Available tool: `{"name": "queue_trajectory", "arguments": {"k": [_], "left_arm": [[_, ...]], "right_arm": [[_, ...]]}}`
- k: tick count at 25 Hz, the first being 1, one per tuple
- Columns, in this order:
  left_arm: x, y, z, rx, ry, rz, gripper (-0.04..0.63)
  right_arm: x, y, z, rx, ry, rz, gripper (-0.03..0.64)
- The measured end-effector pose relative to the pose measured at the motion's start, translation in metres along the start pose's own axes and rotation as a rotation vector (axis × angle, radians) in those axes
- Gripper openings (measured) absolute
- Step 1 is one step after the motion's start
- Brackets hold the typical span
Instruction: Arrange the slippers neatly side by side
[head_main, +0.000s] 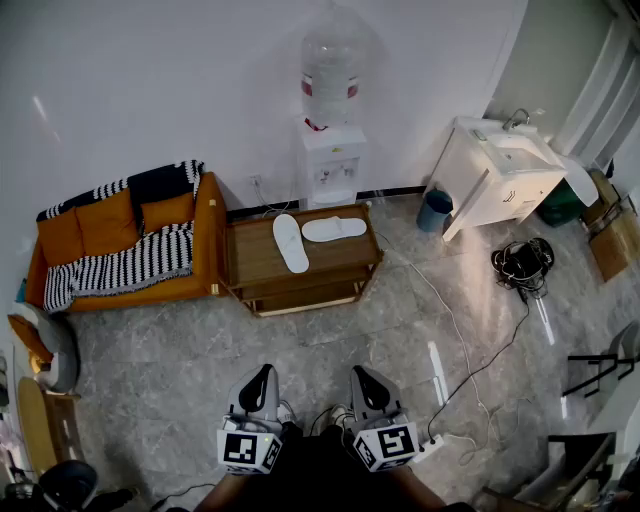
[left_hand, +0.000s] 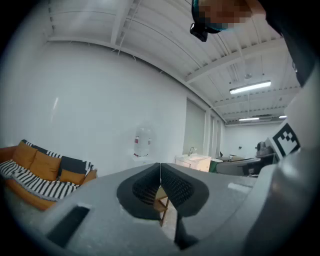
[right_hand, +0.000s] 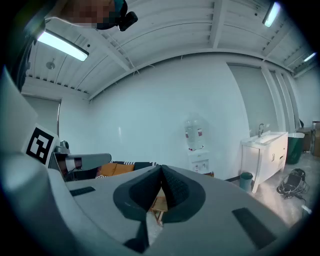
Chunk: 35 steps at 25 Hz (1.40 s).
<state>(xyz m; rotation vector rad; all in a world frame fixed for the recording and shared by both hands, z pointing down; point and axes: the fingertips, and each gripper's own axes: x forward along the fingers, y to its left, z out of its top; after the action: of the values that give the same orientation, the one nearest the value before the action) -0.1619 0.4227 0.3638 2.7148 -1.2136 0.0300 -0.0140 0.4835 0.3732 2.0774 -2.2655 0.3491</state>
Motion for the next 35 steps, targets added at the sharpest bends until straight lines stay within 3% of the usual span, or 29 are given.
{"name": "queue_trajectory", "arguments": {"k": [20, 35], "left_arm": [[0.002, 0.001, -0.002, 0.003, 0.005, -0.007, 0.017], [-0.01, -0.041, -0.013, 0.013, 0.007, 0.066, 0.017]], "right_arm": [[-0.002, -0.006, 0.005, 0.043, -0.033, -0.009, 0.012], [-0.032, -0.03, -0.011, 0.026, -0.012, 0.054, 0.012]]}}
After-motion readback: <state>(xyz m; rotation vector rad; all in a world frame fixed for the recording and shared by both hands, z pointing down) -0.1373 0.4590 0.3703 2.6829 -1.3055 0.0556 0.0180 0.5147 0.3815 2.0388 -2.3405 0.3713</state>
